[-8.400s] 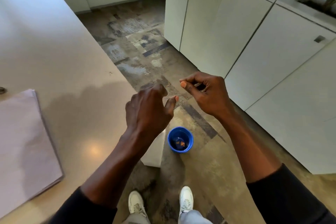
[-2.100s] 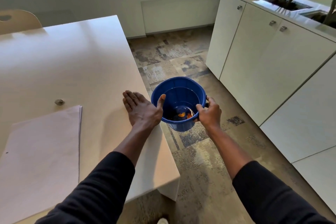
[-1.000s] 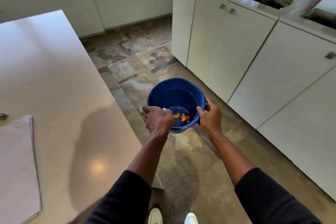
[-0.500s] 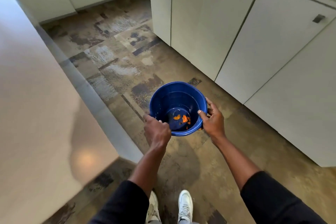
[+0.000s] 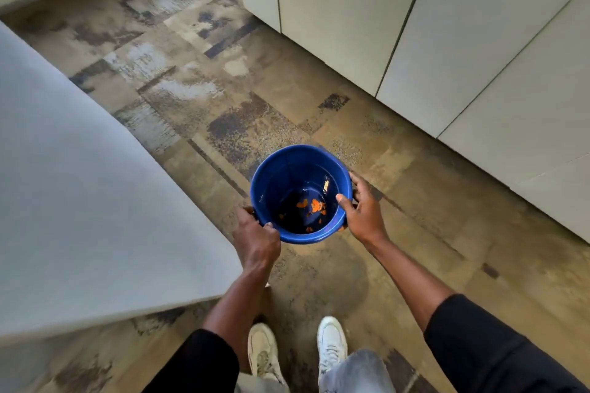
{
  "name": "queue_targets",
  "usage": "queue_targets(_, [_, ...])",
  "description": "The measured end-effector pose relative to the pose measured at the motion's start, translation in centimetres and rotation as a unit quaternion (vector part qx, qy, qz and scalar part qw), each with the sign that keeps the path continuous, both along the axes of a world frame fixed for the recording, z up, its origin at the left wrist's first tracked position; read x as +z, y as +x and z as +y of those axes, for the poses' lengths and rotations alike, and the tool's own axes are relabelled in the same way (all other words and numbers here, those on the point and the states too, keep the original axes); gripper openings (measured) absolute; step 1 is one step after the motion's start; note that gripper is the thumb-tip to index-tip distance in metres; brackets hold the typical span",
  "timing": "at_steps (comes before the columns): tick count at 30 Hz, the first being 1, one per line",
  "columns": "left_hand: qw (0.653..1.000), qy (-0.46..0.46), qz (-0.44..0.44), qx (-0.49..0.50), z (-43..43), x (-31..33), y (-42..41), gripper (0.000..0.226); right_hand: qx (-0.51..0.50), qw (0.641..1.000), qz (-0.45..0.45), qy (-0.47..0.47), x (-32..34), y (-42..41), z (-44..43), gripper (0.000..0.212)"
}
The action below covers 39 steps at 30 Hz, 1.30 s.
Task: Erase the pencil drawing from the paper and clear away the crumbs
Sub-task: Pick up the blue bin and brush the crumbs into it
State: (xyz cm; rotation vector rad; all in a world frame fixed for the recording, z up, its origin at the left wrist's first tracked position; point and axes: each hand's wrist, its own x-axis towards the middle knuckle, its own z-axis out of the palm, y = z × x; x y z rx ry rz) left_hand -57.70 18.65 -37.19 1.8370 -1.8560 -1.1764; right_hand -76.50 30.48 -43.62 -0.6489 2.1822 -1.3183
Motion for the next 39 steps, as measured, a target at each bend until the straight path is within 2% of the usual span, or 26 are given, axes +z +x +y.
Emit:
queue_targets(5, [1.0,-0.003,-0.024,-0.004,-0.2,-8.9,-0.1,0.034,0.004,1.0,-0.015,0.026,-9.1,0.1,0.2,0.054])
queue_targets(19, [0.995,0.013,-0.084,-0.05,-0.5,-30.1,-0.6,0.041,0.038,0.993,-0.046,0.106,-27.4,-1.0,0.4,0.056])
queue_targets(26, [0.993,0.045,-0.101,-0.037,-1.0,-36.0,-0.9,0.043,0.039,0.989,-0.066,0.129,-33.2,-0.8,0.2,0.062])
queue_targets(31, [0.992,0.035,-0.118,-0.033,-1.3,-39.5,-0.6,0.046,0.046,0.989,-0.053,0.132,-37.1,-0.5,-0.4,0.061])
queue_targets(39, [0.991,0.057,-0.117,-0.018,-1.9,-43.0,0.2,0.041,0.063,0.986,-0.052,0.144,-39.3,0.2,-1.2,0.07])
